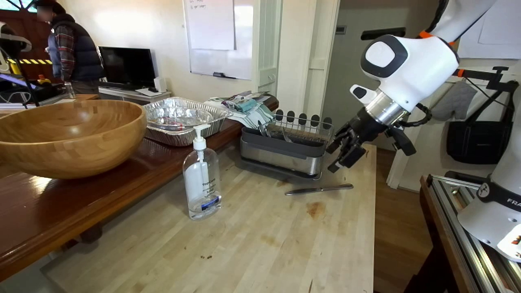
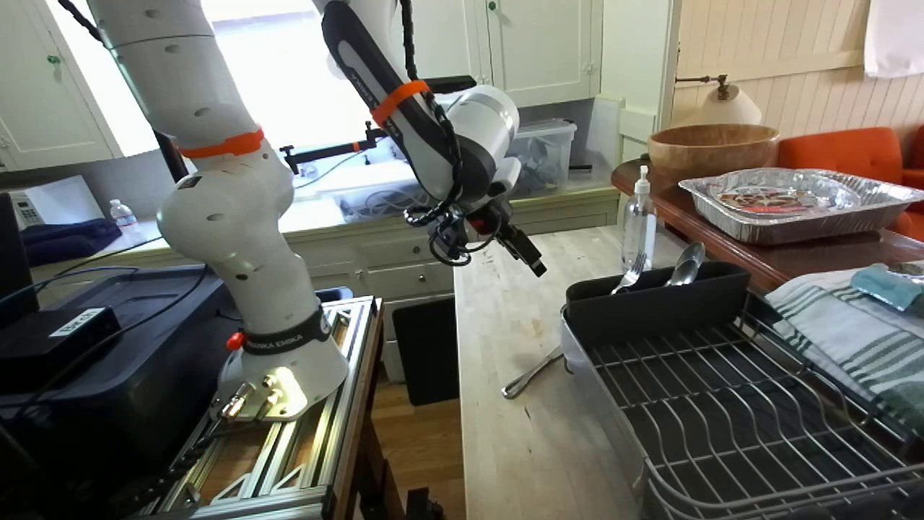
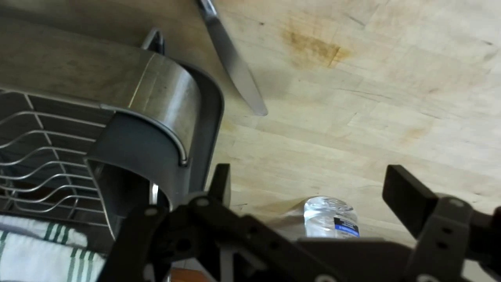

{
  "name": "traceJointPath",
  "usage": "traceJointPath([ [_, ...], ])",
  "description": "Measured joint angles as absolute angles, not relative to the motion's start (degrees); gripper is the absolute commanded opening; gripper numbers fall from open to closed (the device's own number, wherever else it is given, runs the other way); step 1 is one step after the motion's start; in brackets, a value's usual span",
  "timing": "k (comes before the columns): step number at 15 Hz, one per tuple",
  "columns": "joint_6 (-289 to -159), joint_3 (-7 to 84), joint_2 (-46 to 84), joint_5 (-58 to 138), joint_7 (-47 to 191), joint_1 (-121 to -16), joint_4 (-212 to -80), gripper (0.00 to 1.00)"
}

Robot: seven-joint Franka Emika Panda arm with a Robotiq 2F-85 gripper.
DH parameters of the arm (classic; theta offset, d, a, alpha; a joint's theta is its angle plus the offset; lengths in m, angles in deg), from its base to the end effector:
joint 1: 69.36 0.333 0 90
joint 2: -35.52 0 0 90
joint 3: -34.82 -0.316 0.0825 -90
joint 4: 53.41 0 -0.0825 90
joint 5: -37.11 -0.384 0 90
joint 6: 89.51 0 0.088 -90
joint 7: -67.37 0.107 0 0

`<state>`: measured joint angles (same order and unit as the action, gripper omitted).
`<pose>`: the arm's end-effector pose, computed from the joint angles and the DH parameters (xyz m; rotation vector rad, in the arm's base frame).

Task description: Pick up the fork and place it in the bottom cutlery holder of the drying rack

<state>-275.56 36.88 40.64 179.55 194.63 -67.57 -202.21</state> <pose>0.3426 0.0589 0.2701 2.9835 0.4209 0.8562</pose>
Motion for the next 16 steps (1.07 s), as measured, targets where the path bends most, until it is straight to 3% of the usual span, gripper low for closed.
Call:
traceJointPath([
  [9,-284.67,36.91,32.74,181.43,192.11,-74.33,-202.54,1.0],
  [12,-284.8,41.78,29.73,181.25,192.1,-69.08,-203.04,1.0],
  [16,-285.6,54.37,26.69,180.78,193.09,-54.5,-202.68,1.0],
])
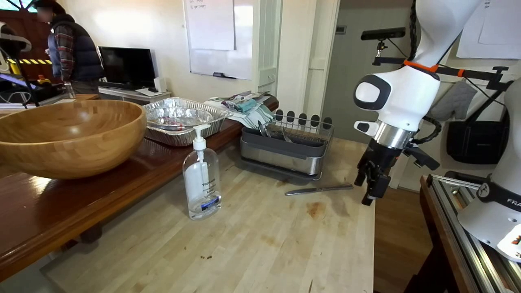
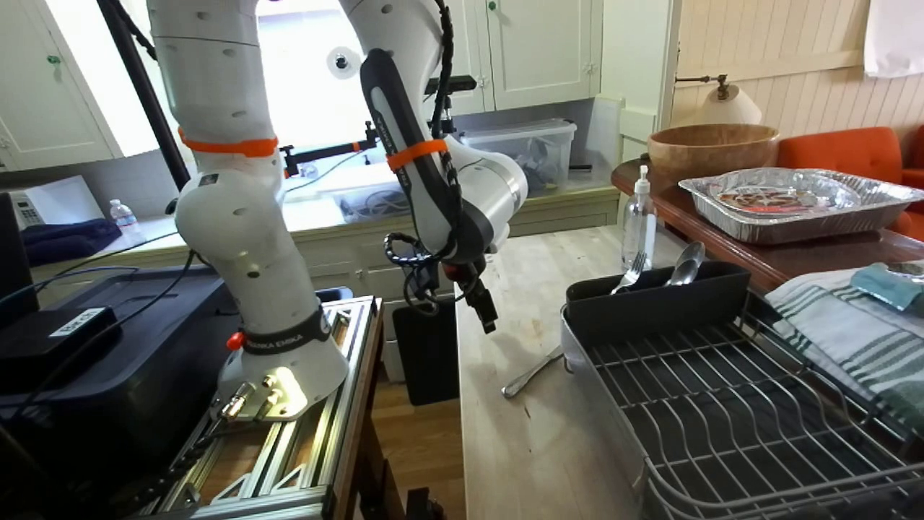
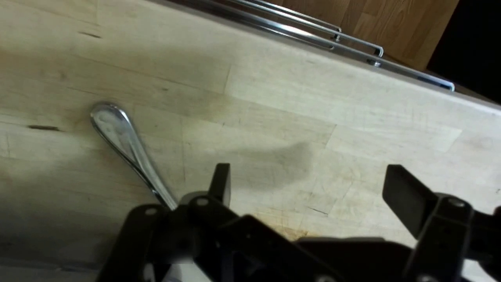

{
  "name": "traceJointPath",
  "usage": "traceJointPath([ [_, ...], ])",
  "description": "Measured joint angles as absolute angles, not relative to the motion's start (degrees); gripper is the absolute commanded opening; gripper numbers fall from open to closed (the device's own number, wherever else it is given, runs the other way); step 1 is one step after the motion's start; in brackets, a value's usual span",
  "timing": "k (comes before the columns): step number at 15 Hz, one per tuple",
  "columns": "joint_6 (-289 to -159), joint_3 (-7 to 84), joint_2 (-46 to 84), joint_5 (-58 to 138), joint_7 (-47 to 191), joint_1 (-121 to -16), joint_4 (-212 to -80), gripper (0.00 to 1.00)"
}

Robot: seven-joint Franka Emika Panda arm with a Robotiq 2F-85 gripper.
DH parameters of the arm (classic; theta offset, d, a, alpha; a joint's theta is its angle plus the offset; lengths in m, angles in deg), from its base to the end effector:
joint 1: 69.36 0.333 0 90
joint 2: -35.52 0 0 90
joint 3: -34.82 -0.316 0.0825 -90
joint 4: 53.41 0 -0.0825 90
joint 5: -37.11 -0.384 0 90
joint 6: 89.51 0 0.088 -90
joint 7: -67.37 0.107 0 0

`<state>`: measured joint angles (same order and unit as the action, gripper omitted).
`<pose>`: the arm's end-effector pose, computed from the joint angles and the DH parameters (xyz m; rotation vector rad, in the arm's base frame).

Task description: Pick up the fork and place it in the bottom cutlery holder of the drying rack

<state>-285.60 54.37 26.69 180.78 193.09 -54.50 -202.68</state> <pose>0.2987 0.0377 0.1993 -3.0230 -0.4133 -0.2778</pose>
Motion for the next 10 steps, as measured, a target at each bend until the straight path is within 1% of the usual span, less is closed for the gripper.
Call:
traceJointPath([
  [5,-290.28,72.03,22.66,180.69,197.87,-33.88,-199.17,1.0],
  [10,-301.11,90.12,18.5,180.68,205.0,-13.32,-192.15,1.0],
])
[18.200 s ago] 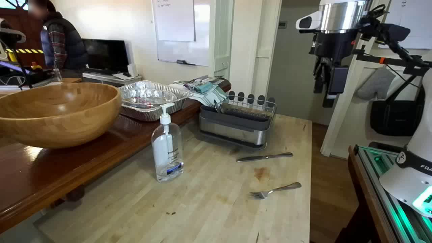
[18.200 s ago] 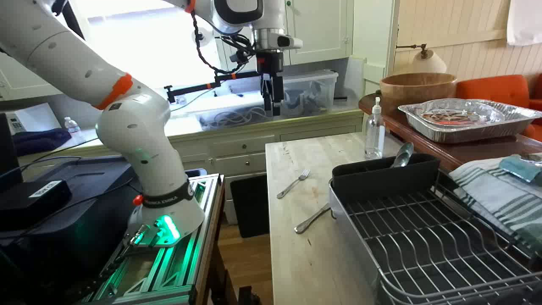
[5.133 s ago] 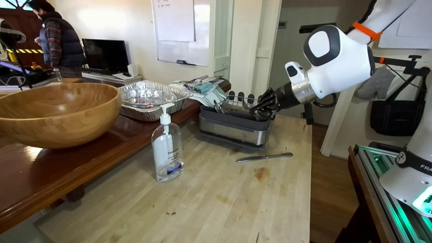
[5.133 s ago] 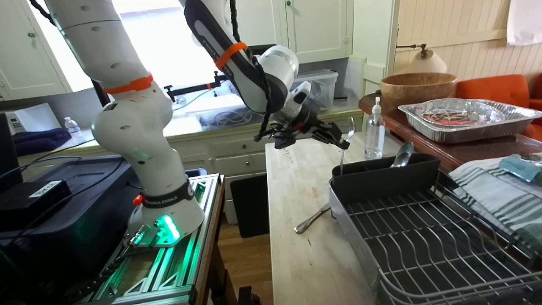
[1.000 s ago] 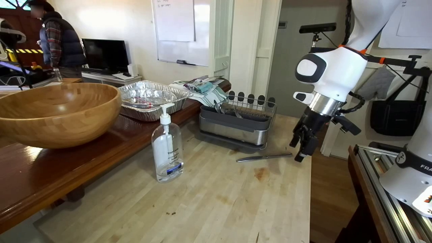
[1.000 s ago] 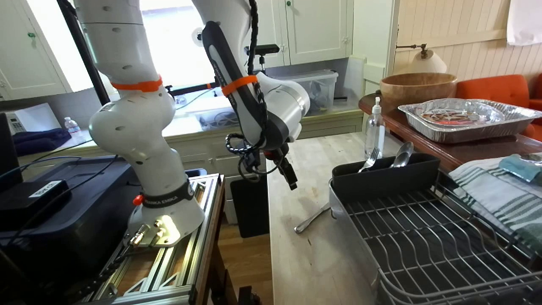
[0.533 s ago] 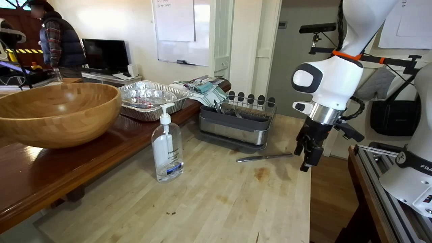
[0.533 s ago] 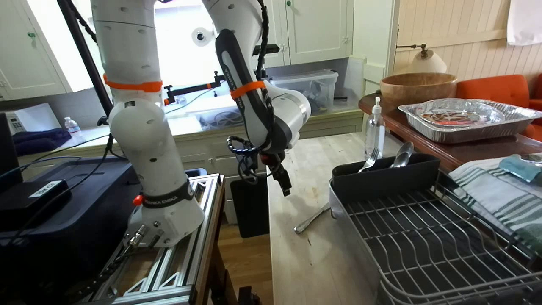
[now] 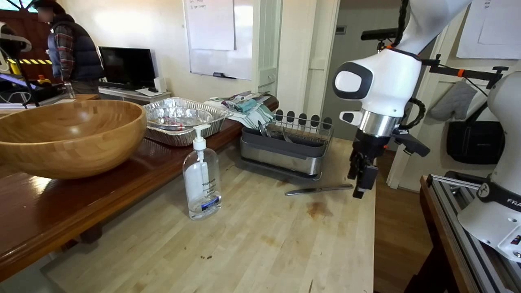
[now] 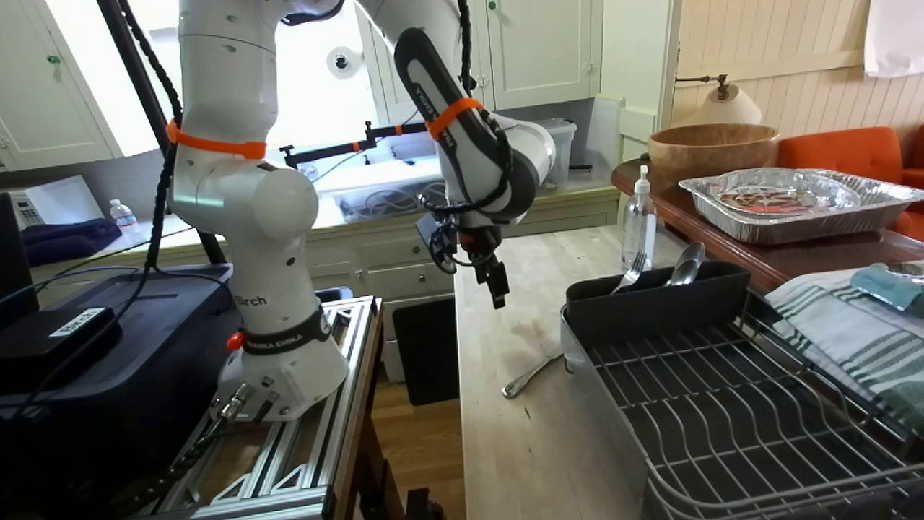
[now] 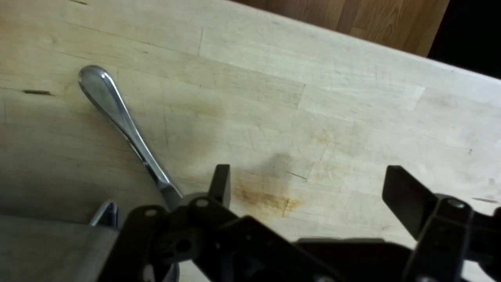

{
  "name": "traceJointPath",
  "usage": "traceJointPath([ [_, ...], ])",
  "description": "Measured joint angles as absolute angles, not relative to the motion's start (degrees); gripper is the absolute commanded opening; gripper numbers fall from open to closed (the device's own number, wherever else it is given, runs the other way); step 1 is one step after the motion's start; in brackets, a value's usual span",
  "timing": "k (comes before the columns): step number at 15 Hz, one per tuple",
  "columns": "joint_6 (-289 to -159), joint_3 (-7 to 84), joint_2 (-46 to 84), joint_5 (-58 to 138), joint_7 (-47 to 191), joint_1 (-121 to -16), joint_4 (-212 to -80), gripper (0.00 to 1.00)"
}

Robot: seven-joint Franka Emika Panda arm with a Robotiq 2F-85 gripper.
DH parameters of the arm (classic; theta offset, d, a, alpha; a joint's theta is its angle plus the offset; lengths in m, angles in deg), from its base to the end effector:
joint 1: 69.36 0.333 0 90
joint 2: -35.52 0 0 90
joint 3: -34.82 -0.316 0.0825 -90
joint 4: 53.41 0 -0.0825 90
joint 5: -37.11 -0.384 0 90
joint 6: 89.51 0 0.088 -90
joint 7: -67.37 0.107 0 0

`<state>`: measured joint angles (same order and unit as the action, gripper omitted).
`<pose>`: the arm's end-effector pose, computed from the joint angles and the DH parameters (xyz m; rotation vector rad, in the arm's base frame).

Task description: Pick up the fork and place it in the bottom cutlery holder of the drying rack

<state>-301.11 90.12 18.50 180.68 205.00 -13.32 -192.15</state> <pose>0.3372 0.0675 0.2356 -3.0500 -0.3626 -0.1378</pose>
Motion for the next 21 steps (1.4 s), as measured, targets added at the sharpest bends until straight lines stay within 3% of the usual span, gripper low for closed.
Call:
traceJointPath([
  [5,-318.11,109.77,13.65,180.69,212.46,7.4,-182.83,1.0],
  [9,-330.67,119.51,9.28,180.69,216.24,16.01,-177.71,1.0],
  [21,-331.08,122.65,4.35,180.72,217.42,19.49,-183.23,1.0],
])
